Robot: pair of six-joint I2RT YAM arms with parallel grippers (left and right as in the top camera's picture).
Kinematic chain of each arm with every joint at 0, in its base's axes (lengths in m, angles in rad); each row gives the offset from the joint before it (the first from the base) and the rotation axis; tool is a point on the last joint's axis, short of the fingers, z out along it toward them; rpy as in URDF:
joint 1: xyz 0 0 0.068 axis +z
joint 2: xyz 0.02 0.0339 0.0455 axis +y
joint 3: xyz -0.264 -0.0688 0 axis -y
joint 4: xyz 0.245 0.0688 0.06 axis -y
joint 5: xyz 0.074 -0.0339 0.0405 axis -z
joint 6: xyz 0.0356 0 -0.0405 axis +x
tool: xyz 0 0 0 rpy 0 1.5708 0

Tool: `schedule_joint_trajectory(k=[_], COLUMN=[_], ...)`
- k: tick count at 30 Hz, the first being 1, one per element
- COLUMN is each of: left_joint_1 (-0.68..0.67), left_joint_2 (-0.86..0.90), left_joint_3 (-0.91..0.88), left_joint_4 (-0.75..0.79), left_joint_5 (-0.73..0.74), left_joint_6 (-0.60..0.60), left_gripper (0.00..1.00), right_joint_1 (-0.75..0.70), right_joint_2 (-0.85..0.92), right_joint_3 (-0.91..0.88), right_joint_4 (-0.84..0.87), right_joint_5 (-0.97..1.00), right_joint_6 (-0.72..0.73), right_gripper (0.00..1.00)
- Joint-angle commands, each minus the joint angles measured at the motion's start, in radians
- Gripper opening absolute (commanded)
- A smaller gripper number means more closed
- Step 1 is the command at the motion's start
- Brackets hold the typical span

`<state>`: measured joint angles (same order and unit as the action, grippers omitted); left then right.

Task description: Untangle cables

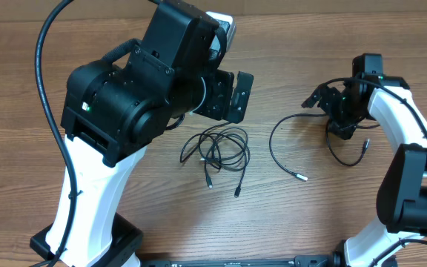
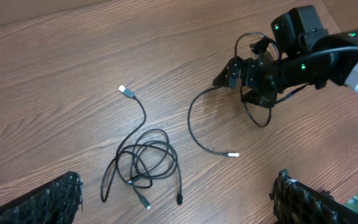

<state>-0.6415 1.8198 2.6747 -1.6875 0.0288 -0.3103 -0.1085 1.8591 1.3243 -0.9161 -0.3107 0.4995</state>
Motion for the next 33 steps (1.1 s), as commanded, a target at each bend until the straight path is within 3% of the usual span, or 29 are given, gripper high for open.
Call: schedule_joint_trajectory(k=[1, 7, 12, 27, 33], left_joint_1=[0.0, 0.0, 0.0, 0.0, 0.0], left_joint_2=[0.008, 0.009, 0.009, 0.009, 0.009], left_joint_3=[-0.005, -0.005, -0.005, -0.005, -0.005], left_joint_4=[-0.002, -0.002, -0.002, -0.002, -0.002], left_joint_5=[-0.013, -0.013, -0.013, -0.013, -0.013], left_joint_6=[0.019, 0.019, 0.019, 0.019, 0.019], left_gripper=[1.0, 0.99, 1.0, 1.0, 0.99], right_joint_1=[0.003, 0.033, 0.057, 0.055, 0.055], right_joint_2=[0.0, 0.0, 0.006, 0.284, 0.298], right_joint_3=[0.117, 0.4, 0.455, 0.455, 0.448], right_joint_4=[-0.081, -0.359, -0.439, -0.418, -0.358], right_joint_5=[0.002, 0.229, 0.29, 0.291, 0.291], right_joint_6=[-0.041, -0.029, 0.042, 0.056, 0.193], right_gripper=[1.0, 1.0, 0.99, 1.0, 0.96])
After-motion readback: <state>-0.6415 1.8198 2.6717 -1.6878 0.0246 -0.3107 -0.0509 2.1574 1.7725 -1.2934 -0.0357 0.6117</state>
